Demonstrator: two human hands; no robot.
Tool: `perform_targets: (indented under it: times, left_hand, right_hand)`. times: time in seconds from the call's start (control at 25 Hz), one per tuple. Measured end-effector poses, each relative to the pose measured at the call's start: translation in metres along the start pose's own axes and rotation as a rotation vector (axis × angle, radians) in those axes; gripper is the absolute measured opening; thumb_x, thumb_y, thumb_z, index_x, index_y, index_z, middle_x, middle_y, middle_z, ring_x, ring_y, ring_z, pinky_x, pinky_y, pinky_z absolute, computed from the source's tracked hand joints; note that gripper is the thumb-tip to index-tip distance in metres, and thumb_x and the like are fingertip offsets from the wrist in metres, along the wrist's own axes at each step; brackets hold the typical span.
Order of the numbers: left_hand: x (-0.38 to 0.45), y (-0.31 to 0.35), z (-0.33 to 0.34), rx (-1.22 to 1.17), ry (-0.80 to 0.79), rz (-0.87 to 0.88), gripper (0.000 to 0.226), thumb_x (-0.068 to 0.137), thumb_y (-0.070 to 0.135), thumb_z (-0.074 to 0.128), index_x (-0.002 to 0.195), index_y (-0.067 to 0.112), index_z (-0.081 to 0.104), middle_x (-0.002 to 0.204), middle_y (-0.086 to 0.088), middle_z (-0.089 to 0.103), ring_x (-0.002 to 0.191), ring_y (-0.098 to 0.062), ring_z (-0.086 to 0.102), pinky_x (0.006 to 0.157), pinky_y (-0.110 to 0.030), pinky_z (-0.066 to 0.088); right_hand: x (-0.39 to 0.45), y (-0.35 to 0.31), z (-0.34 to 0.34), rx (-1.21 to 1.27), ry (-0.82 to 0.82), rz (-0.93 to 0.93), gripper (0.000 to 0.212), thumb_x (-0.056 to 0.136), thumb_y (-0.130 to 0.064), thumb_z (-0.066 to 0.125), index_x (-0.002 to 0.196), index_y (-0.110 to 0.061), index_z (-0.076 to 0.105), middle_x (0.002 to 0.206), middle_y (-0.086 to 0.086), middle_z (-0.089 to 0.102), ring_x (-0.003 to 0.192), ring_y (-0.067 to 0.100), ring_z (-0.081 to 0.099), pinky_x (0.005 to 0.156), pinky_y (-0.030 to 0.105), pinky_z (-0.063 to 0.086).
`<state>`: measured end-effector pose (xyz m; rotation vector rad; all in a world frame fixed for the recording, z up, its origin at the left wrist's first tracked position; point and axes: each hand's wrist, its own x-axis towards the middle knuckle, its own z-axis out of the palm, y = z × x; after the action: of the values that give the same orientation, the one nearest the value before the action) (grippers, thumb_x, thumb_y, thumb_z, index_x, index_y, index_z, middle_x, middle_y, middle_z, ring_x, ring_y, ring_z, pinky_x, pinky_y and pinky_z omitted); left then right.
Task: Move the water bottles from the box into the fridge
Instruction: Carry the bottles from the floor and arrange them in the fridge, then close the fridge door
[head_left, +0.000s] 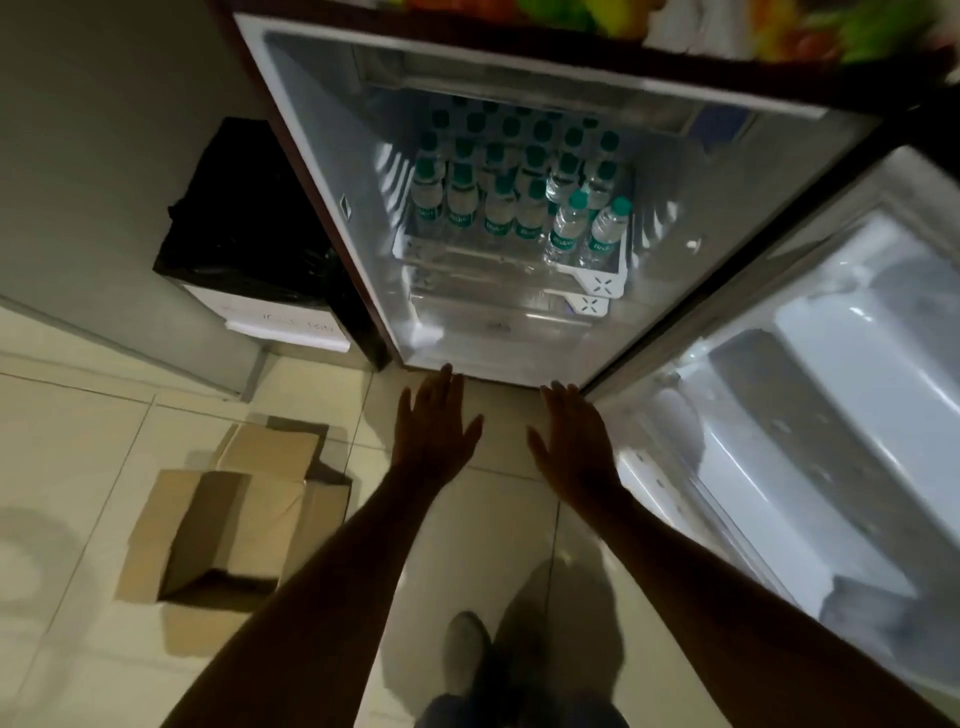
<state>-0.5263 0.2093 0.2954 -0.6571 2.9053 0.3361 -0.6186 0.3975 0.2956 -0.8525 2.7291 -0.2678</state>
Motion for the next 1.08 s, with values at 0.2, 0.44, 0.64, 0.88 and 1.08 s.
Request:
perform_targets:
  times: [0.2,0.44,0.64,0.88,1.08]
  left_hand:
    - [-0.076,0.016,-0.05,-0.035,-0.13,-0.058,0.07,0.098,0.057,0.035,0.154,0.015,0.028,0.163,-0.009,0.025,0.149,-0.028,0.027,0.12,-0.054,0.025]
    - [-0.183,0.046,-0.111,-0.065,-0.233,-0.067,0.07,0.1,0.056,0.034,0.156,0.016,0.024,0.165,-0.007,0.019,0.152,-0.027,0.021,0.122,-0.051,0.019]
    - [-0.252,0.079,-0.151,-0.074,-0.252,0.007,0.069,0.101,0.055,0.035,0.156,0.015,0.026,0.165,-0.008,0.02,0.151,-0.026,0.022,0.122,-0.052,0.022]
    - [-0.283,0.138,-0.167,-0.115,-0.197,0.183,0.069,0.1,0.056,0.036,0.155,0.015,0.029,0.164,-0.006,0.022,0.151,-0.024,0.022,0.122,-0.05,0.021]
    - [-0.264,0.214,-0.185,-0.123,-0.102,0.423,0.07,0.099,0.055,0.039,0.154,0.01,0.033,0.161,-0.011,0.03,0.148,-0.027,0.031,0.119,-0.049,0.028]
  right_hand:
    - [-0.075,-0.016,-0.066,-0.011,-0.066,0.04,0.064,0.103,-0.045,0.043,0.156,-0.01,0.031,0.16,0.012,0.035,0.151,0.029,0.029,0.121,0.047,0.031]
    - [-0.178,-0.027,-0.13,-0.014,-0.128,0.084,0.063,0.105,-0.047,0.037,0.157,-0.011,0.03,0.161,0.012,0.033,0.152,0.028,0.027,0.123,0.044,0.027]
    - [-0.263,-0.022,-0.169,-0.006,-0.108,0.096,0.06,0.104,-0.042,0.044,0.153,-0.008,0.038,0.156,0.014,0.042,0.147,0.029,0.035,0.123,0.039,0.027]
    - [-0.331,0.014,-0.194,0.034,-0.034,0.234,0.061,0.104,-0.042,0.044,0.154,-0.008,0.036,0.159,0.014,0.038,0.151,0.029,0.028,0.124,0.043,0.026]
    - [-0.357,0.058,-0.233,0.16,0.255,0.357,0.059,0.099,-0.033,0.057,0.147,0.0,0.047,0.152,0.019,0.046,0.145,0.034,0.039,0.117,0.05,0.036]
